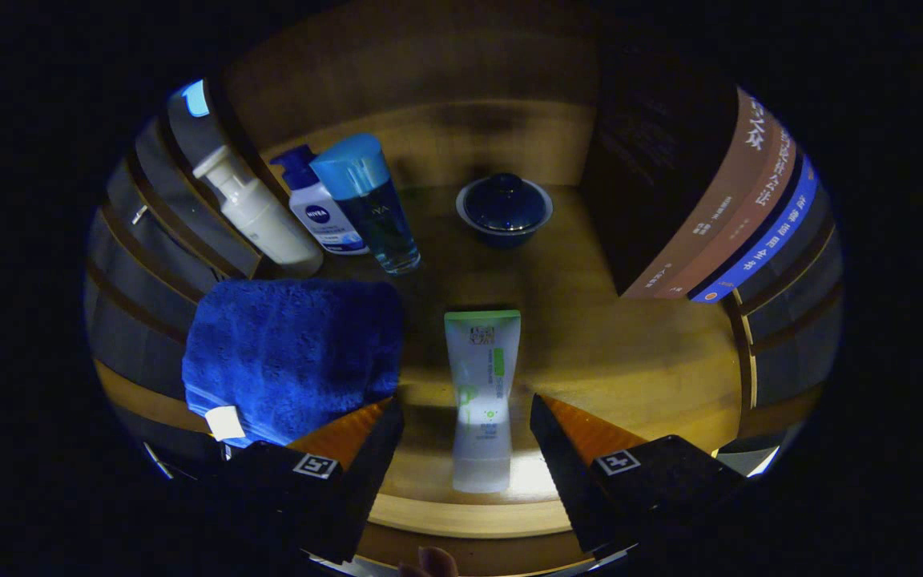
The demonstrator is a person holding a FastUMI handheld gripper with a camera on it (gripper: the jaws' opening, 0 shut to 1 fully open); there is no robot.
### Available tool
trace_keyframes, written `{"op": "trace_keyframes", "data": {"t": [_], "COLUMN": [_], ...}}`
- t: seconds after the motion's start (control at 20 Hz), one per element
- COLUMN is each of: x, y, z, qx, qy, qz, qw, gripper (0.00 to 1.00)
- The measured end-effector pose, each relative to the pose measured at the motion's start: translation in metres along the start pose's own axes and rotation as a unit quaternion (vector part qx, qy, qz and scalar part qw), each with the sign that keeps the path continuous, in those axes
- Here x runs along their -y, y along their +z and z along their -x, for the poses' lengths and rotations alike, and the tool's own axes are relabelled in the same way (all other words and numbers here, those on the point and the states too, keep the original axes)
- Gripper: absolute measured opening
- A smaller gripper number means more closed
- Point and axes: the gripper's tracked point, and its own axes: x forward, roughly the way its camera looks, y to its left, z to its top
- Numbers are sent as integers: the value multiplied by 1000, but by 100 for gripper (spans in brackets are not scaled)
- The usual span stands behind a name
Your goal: Pull open the drawer, take out the items inside it, and place them on the countertop above the cabinet.
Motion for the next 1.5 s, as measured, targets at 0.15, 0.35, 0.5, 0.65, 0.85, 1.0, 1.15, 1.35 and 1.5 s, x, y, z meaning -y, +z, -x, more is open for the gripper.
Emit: {"op": "trace_keyframes", "data": {"t": [0.15, 0.35, 0.5, 0.65, 0.85, 1.0, 1.15, 1.35, 1.5], "x": [4, 2, -3, 2, -15, -11, -13, 6, 11], "y": [2, -6, -12, -28, -49, -81, -113, -171, -211], "z": [30, 74, 111, 147, 190, 217, 227, 216, 187], "qx": [46, 117, 190, 261, 355, 396, 436, 454, 458], "qy": [-18, -25, -23, -51, -39, -59, -52, -75, -70], "qz": [-5, -27, -39, -26, -33, -16, 0, -5, -16], "qw": [999, 992, 981, 964, 934, 916, 899, 888, 886], "gripper": [100, 100, 100, 100, 100, 100, 100, 99, 99]}}
